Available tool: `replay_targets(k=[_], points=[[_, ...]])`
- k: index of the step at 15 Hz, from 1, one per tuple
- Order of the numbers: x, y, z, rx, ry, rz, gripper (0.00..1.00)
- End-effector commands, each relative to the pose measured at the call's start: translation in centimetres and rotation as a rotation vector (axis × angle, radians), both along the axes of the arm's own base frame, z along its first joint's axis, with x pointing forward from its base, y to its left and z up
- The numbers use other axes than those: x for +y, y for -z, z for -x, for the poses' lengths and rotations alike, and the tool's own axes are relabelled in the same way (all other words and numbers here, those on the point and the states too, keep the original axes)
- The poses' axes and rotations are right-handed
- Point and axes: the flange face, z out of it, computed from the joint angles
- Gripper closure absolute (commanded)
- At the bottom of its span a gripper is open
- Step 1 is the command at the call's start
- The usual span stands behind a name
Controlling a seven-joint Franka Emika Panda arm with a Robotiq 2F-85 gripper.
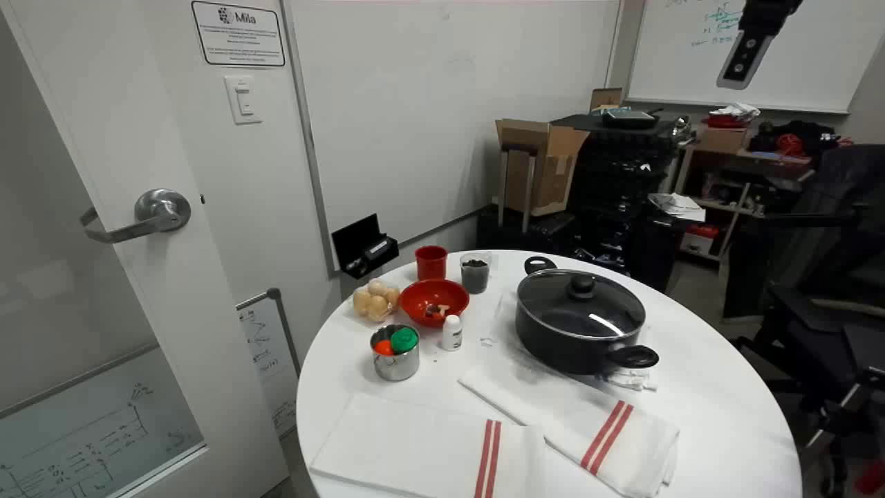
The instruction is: Remove the lid from the pot
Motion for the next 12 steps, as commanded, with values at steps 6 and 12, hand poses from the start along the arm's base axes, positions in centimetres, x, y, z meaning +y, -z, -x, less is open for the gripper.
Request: replay_targets(k=[6, 12], points=[[0.0, 0.0, 0.0, 0.001, 0.0, 0.0, 0.0], [-2.8, 2.9, -3.7, 0.109, 0.028, -0.055, 0.0]])
